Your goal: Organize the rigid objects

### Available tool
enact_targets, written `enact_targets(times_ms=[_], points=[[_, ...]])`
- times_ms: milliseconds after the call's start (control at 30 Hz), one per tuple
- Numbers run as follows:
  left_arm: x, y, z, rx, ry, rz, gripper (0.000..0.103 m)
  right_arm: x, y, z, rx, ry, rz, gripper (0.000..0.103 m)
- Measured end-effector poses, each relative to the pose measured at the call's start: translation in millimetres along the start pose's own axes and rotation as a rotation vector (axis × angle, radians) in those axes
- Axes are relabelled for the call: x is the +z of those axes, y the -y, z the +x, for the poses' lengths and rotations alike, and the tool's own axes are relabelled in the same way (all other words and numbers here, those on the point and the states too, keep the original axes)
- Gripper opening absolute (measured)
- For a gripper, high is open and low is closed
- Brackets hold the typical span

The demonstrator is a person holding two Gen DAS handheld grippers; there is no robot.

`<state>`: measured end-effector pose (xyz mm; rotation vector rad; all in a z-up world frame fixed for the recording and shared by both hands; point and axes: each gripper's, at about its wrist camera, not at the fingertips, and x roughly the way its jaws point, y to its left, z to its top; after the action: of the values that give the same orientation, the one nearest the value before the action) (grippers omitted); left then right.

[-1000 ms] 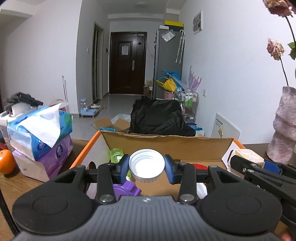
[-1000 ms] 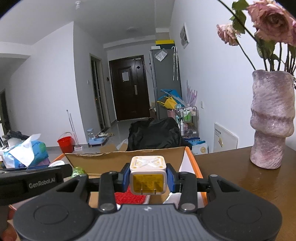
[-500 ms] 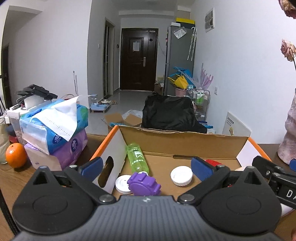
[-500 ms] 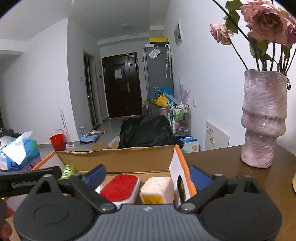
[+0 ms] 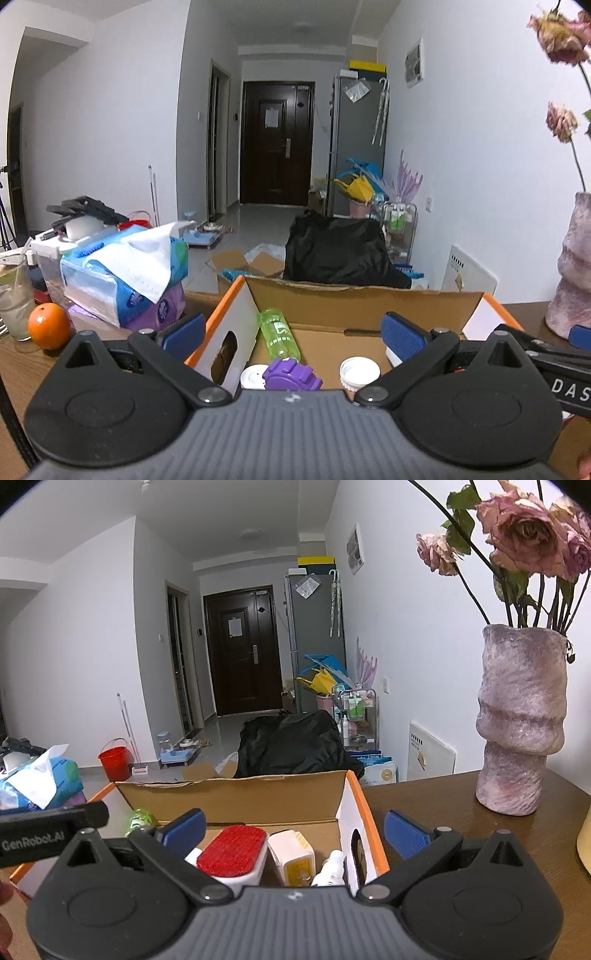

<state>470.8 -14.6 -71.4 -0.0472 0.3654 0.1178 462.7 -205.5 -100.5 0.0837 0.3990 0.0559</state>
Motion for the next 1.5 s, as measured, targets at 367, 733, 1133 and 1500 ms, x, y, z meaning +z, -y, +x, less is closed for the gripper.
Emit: enact_targets(times_ms=[367,733,1133,1500], points=[[1,-2,-35,0.007,0.041,0.035,0.103,7,-1,-32,0.021,0.019,-0.024,0.103],[-1,-9,-72,-0.024,0.058,0.037,0.103,7,-4,-75,0.032,0.053,-0.061,0.103],[-6,-15,-119,-0.030,0.059,0.030,0.103,2,1,-123,0.031,0.056,-0.049,0.103],[-17,-20,-178,-0.046,0.051,0.017,0.103,-6,4,-181,0.039,0.054,-0.032,0.103]])
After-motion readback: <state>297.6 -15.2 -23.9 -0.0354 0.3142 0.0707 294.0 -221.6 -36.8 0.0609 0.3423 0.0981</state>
